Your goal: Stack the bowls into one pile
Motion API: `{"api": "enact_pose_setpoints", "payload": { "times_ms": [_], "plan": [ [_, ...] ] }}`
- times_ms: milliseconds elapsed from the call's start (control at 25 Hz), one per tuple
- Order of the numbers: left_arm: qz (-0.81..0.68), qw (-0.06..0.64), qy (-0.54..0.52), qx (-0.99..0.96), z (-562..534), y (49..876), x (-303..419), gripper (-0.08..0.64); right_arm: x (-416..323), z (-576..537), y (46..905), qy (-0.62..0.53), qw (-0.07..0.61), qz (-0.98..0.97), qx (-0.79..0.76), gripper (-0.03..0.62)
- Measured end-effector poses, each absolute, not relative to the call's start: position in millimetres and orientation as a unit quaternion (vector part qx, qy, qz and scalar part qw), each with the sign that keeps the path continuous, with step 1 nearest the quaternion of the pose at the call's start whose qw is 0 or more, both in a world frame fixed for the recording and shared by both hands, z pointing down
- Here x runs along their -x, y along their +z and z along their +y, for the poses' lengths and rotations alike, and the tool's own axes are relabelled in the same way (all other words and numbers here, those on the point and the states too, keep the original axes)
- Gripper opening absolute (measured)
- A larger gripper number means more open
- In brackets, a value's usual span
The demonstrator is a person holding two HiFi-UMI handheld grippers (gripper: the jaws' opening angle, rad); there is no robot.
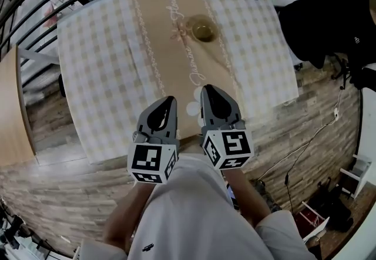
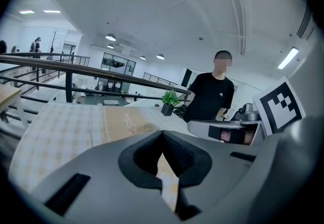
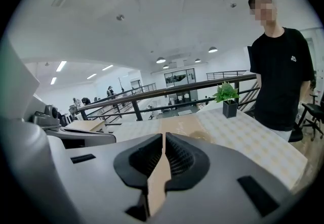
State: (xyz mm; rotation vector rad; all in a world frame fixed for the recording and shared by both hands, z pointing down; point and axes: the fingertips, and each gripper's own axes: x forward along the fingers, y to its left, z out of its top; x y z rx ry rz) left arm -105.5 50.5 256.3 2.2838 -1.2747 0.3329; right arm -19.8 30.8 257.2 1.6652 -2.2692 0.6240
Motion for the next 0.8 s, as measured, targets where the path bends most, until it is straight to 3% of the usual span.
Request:
{"api": "enact_pose_setpoints", "payload": {
  "times_ms": [320,800],
  "plan": [
    [-0.472,0.232,0.098,-0.845,155.9,246.7,138.1,0.018,52.8,137.4,250.6,0.175,0.132,-0.802,-0.556,0.037],
    [-0.502,0.207,0.102,-0.833,164.0,220.0,209.7,0.018,116.5,149.7,224.6,0.154,0.136,-0.831,-0.516,0.035]
  ]
}}
